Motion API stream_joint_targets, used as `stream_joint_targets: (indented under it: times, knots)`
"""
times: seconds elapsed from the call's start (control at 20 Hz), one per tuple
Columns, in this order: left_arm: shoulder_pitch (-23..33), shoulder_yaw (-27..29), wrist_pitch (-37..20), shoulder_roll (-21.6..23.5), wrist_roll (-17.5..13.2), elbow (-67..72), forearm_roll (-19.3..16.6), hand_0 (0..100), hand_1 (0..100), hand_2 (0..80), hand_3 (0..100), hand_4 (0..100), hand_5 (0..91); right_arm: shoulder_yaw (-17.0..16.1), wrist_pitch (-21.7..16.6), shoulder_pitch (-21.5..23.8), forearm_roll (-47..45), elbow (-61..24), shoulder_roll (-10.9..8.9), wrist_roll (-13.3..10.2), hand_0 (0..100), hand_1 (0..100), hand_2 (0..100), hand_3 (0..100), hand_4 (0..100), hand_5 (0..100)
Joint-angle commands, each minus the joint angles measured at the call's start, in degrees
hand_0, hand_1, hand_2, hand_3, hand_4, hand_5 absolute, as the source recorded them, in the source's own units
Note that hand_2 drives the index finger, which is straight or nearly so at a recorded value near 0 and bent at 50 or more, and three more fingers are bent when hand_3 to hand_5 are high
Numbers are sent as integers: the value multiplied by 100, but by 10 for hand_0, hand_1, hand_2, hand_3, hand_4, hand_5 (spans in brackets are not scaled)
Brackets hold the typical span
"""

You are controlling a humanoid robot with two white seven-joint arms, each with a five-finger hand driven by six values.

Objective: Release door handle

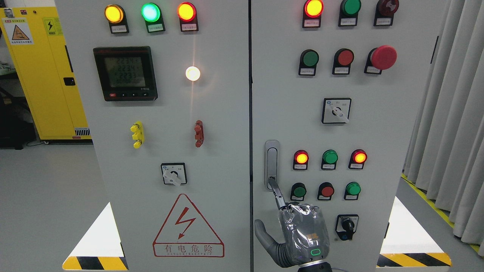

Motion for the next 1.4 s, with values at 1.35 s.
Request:
stream_joint_targets:
  times: [1.35]
  knots:
    - [0,0,0,0,-1,-70,0,120,556,0,0,0,0,-45,15,-68,3,100,7,10,442,350,0,1000,1000,1000]
